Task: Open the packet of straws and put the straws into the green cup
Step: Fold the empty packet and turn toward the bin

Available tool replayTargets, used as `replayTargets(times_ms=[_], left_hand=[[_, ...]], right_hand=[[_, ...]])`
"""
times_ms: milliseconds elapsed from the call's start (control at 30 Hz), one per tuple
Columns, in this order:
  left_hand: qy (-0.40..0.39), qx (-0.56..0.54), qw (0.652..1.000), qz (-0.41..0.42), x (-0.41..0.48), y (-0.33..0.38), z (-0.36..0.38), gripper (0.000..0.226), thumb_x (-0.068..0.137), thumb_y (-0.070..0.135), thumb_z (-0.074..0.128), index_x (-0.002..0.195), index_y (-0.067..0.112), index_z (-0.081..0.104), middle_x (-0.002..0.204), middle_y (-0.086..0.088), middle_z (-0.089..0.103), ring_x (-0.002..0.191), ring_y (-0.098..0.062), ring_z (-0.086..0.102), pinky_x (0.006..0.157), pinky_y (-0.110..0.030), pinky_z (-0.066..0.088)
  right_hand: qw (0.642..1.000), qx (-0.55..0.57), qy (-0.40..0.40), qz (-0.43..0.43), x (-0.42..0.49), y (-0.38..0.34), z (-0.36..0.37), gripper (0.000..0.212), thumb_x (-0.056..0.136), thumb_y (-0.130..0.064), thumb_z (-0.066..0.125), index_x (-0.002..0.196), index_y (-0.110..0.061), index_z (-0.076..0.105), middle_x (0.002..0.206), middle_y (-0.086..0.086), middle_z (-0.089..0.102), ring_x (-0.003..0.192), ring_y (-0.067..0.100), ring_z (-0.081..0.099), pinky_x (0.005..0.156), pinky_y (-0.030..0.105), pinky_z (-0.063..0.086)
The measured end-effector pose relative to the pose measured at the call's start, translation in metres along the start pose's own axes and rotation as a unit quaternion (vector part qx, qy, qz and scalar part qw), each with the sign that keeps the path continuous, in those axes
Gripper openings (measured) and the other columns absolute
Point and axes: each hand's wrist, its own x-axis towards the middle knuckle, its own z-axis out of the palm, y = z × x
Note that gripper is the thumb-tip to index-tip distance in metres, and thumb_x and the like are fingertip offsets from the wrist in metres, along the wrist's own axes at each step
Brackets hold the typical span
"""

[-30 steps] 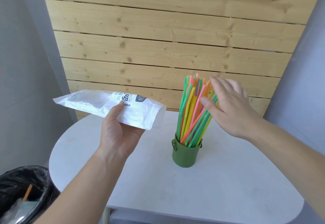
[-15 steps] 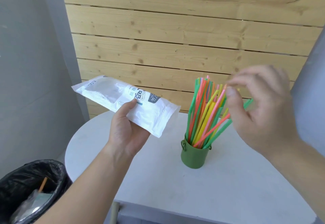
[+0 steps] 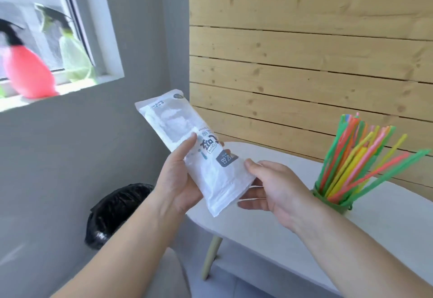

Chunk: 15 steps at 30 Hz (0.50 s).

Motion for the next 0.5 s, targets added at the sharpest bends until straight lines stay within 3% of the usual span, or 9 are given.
replayTargets(times_ms=[67,200,367,433,500], left_hand=[[0.065,0.000,0.998,0.010,-0.007,0.014,-0.018,0.044,0.104,0.040,0.059,0.125,0.002,0.071,0.129,-0.023,0.075,0.126,-0.042,0.068,0.106,-0.059,0.049],[0.180,-0.033,0.983,0.033,-0.020,0.036,-0.056,0.029,0.106,0.023,0.061,0.126,0.003,0.068,0.111,-0.025,0.080,0.111,-0.041,0.073,0.099,-0.063,0.051],[0.226,-0.066,0.971,0.048,-0.030,0.045,-0.082,0.023,0.107,0.022,0.060,0.117,0.004,0.069,0.087,-0.021,0.082,0.096,-0.040,0.074,0.078,-0.062,0.053],[0.221,-0.067,0.971,0.057,-0.030,0.046,-0.088,0.025,0.109,0.025,0.058,0.118,0.004,0.069,0.089,-0.021,0.083,0.097,-0.039,0.074,0.081,-0.062,0.053],[0.215,-0.069,0.972,0.072,-0.030,0.045,-0.098,0.031,0.109,0.028,0.057,0.127,0.005,0.067,0.099,-0.021,0.083,0.105,-0.039,0.074,0.095,-0.063,0.053]], right_hand=[[1.000,0.001,-0.020,0.012,0.005,0.006,0.017,0.026,0.101,-0.025,0.058,0.083,-0.006,0.065,0.082,0.018,0.069,0.059,0.028,0.069,0.060,0.038,0.060],[1.000,0.013,-0.013,-0.004,0.011,0.019,0.050,0.023,0.101,-0.017,0.055,0.086,-0.003,0.066,0.081,0.016,0.074,0.066,0.033,0.075,0.062,0.041,0.062],[0.998,0.041,0.030,-0.036,0.013,0.032,0.080,0.024,0.100,-0.016,0.055,0.082,-0.003,0.066,0.077,0.013,0.078,0.066,0.032,0.075,0.057,0.037,0.060],[0.997,0.042,0.043,-0.051,0.015,0.035,0.087,0.025,0.100,-0.018,0.056,0.085,-0.002,0.068,0.086,0.017,0.078,0.069,0.032,0.076,0.058,0.037,0.060],[0.997,0.051,0.027,-0.047,0.018,0.038,0.094,0.026,0.099,-0.024,0.059,0.091,-0.001,0.068,0.090,0.017,0.078,0.074,0.031,0.077,0.062,0.038,0.061]])
